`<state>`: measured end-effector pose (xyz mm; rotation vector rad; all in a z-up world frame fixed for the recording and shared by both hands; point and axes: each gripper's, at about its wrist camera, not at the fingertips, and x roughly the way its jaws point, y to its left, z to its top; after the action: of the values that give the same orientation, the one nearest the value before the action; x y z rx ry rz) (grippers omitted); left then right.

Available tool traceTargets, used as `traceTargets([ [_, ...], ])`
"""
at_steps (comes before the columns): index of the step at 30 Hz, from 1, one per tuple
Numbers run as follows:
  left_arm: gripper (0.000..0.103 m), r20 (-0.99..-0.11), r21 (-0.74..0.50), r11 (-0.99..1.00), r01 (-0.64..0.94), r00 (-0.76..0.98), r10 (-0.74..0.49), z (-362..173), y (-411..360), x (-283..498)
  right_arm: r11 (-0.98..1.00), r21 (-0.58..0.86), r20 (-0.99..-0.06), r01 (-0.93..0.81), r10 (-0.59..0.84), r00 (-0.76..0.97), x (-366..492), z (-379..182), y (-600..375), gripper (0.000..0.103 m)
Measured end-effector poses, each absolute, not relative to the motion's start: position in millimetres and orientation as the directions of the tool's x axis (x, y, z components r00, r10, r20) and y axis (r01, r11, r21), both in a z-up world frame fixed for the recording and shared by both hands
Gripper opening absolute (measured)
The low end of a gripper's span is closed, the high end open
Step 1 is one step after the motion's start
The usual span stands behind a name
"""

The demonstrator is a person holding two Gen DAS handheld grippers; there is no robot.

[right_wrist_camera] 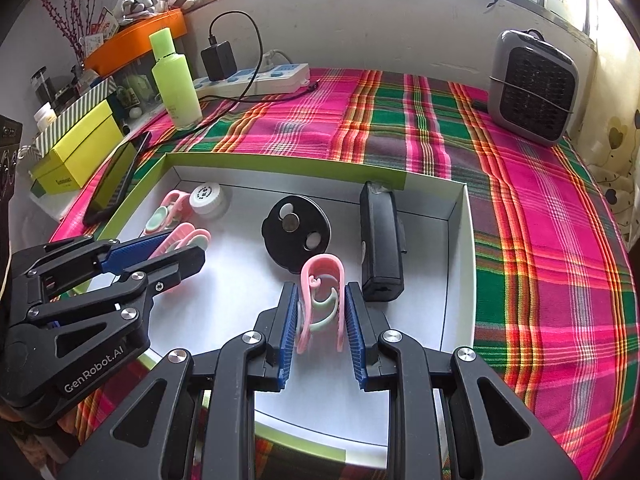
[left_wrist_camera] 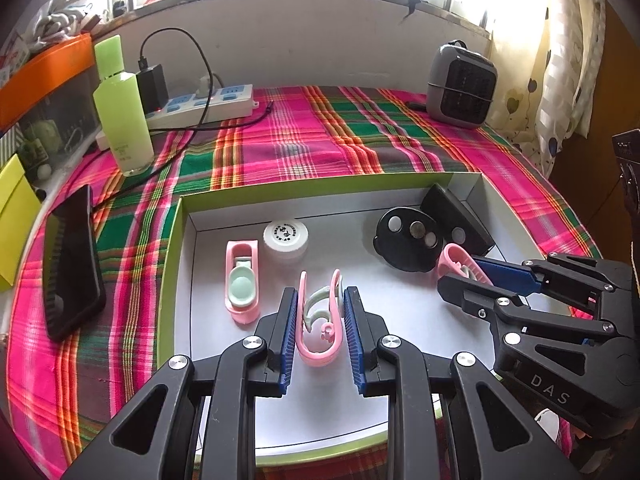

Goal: Organize objects
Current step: 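Carry the pink hook clip with left tool into the box while right tool carries its clip, then open left tool to set the pink hook clip down while right tool releases its clip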

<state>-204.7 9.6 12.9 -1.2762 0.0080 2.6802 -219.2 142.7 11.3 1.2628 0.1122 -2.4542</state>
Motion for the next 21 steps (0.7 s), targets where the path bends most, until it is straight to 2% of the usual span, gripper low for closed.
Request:
traceTargets([
  [21, 0.021, -0.780, -0.071, -0.985, -0.154, -0.607, 0.151, 7.7, 8.0, -211.1, -0.927, 0.064, -0.802, 0.370, -0.269, -0.534, -226.4, 10.7, 139.1, 0.025],
])
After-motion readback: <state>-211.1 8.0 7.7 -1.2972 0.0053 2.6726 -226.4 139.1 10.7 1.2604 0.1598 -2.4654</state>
